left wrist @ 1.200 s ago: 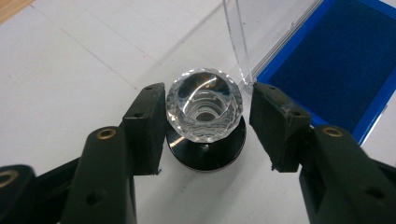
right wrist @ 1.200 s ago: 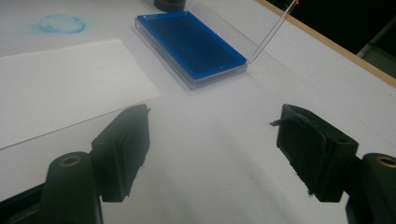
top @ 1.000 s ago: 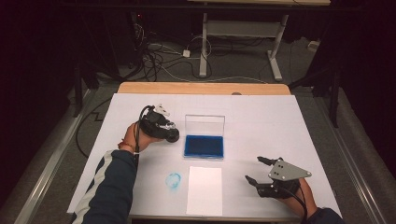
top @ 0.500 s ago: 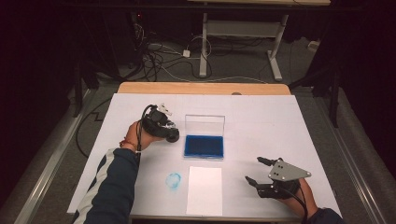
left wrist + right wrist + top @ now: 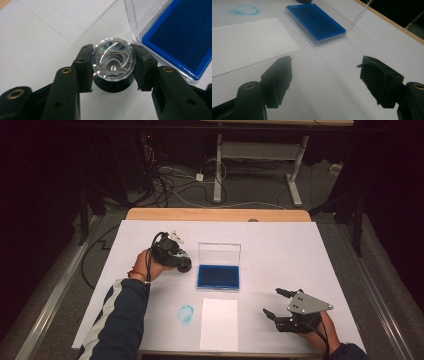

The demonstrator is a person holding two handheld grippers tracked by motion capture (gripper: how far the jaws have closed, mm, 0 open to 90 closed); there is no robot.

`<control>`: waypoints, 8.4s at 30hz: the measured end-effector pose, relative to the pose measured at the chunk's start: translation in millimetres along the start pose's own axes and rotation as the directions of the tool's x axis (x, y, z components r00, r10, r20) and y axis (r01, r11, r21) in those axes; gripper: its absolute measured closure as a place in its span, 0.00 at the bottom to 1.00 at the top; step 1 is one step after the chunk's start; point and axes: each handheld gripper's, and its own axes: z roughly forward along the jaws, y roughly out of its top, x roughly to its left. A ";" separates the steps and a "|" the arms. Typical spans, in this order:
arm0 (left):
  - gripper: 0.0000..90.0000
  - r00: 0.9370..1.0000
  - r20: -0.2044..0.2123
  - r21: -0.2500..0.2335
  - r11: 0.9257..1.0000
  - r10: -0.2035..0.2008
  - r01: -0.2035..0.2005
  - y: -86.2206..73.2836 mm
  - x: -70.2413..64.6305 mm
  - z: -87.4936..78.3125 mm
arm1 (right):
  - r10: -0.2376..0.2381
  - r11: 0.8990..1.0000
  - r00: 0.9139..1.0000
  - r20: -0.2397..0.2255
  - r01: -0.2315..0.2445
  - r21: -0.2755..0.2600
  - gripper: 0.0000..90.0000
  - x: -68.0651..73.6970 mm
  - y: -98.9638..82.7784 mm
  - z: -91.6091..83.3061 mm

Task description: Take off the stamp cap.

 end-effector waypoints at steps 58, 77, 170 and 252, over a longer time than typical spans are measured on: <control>0.60 0.956 0.140 -0.216 0.950 0.259 -0.225 -15.0 -118.7 -63.0 | 0.023 0.997 0.993 -0.116 -0.031 -0.073 0.19 30.3 21.5 32.2; 0.60 0.919 0.226 -0.260 0.930 0.322 -0.262 0.9 -158.1 -51.6 | -0.018 0.998 0.976 -0.215 0.004 -0.063 0.22 62.9 41.6 77.0; 0.60 0.925 0.204 -0.263 0.928 0.321 -0.264 -13.0 -142.6 -61.5 | -0.105 0.994 0.984 -0.143 0.106 -0.004 0.43 44.4 40.6 52.9; 0.60 0.930 0.219 -0.304 0.926 0.295 -0.222 -24.9 -137.2 -51.6 | 0.020 1.000 1.000 -0.014 -0.020 -0.018 0.43 9.6 5.8 -11.5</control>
